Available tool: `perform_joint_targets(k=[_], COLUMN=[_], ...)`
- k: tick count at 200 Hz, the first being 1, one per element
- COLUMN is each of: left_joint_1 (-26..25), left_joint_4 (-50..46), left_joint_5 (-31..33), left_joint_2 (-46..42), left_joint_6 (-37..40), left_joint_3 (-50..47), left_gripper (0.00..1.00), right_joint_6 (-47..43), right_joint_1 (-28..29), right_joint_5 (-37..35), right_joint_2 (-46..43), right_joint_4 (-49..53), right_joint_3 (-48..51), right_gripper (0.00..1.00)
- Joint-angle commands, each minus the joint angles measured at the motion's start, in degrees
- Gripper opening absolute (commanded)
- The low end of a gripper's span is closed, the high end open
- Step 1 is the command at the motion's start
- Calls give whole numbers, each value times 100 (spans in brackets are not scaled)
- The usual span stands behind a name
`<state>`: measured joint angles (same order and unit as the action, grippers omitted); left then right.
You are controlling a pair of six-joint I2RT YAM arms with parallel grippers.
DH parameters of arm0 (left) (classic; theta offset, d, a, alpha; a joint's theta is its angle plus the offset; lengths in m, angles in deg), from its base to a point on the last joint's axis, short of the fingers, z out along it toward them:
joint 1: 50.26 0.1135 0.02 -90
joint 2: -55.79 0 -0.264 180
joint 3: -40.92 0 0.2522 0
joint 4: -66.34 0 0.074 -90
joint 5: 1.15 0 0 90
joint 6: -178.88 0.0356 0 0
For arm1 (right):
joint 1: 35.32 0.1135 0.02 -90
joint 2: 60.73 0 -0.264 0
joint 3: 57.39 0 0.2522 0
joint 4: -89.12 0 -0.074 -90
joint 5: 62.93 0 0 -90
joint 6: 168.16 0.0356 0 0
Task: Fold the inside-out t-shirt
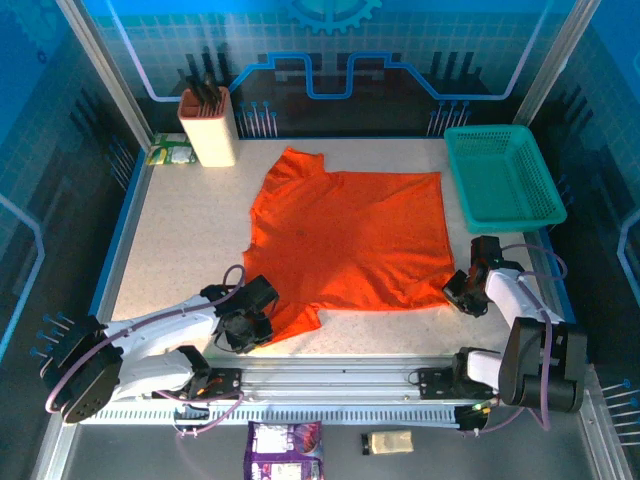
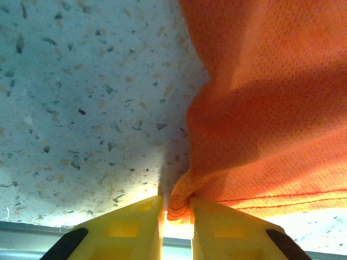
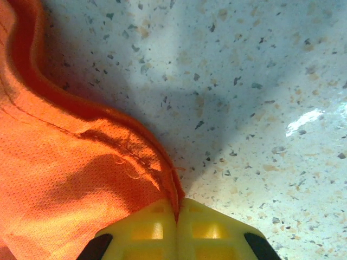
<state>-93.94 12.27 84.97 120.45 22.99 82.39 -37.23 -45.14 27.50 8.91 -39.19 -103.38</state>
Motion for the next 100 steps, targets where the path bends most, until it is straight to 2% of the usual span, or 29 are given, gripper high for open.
perform_joint_targets(k=[1,30,52,100], left_joint_1=[-32,-31,-31,-22], left_joint_4=[141,163,-176,-1276], left_joint_5=[-128,-89,113,829], left_joint_2=[76,140,-51,-1160], left_joint_6=[74,153,273,378], left_joint_3=[-186,-107,198,921], left_gripper=[20,6,1,0], right_joint_6=[-19,-32,-34,-68], right_joint_1=[-46,-36,-21,23], right_joint_5=[-16,6,37,-60], right_joint_2=[-83,-125,-259,-872], right_joint_4=[122,150,248,717], right_joint_3=[64,51,33,-91], right_gripper=[6,4,0,0])
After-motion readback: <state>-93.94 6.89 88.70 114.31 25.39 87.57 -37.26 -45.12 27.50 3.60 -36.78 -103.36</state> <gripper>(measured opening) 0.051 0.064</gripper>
